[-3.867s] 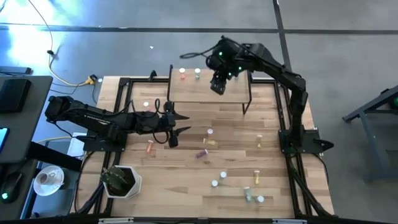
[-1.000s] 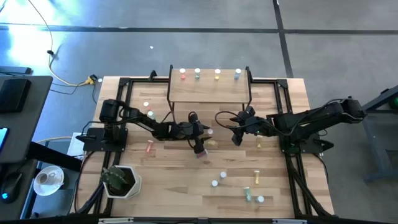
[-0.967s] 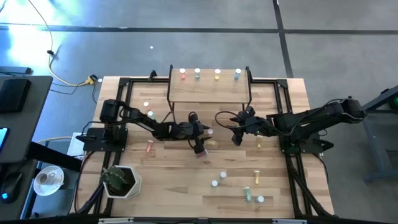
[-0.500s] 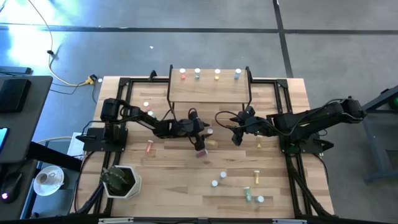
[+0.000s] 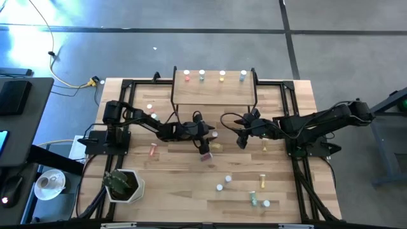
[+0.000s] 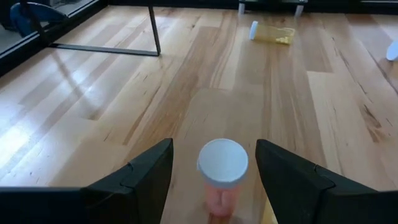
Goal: Pick and place medicine bottles onto shelf by color
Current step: Put the red medicine bottle on the shelf
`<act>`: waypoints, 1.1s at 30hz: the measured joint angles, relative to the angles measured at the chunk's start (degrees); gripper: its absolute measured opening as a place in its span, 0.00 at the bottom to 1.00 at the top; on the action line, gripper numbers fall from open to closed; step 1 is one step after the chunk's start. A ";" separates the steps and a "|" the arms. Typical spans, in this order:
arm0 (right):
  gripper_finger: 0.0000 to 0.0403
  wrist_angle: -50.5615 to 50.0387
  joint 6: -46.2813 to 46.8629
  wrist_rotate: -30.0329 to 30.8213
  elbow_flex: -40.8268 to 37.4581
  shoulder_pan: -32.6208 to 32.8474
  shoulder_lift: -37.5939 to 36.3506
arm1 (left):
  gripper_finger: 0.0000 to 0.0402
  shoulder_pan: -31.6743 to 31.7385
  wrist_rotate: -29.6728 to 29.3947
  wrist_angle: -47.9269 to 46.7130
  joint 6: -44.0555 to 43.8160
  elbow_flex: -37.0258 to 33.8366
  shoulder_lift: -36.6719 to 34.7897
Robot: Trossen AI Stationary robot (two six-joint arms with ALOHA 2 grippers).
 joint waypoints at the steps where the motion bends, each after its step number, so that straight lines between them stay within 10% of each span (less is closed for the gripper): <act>1: 0.43 0.18 0.00 0.00 0.00 -0.01 0.00 | 0.55 0.17 0.45 0.01 -0.21 0.10 0.00; 33: 0.43 1.06 0.00 -0.50 0.01 -0.01 0.02 | 0.47 0.39 2.02 -8.28 -0.59 3.08 -0.04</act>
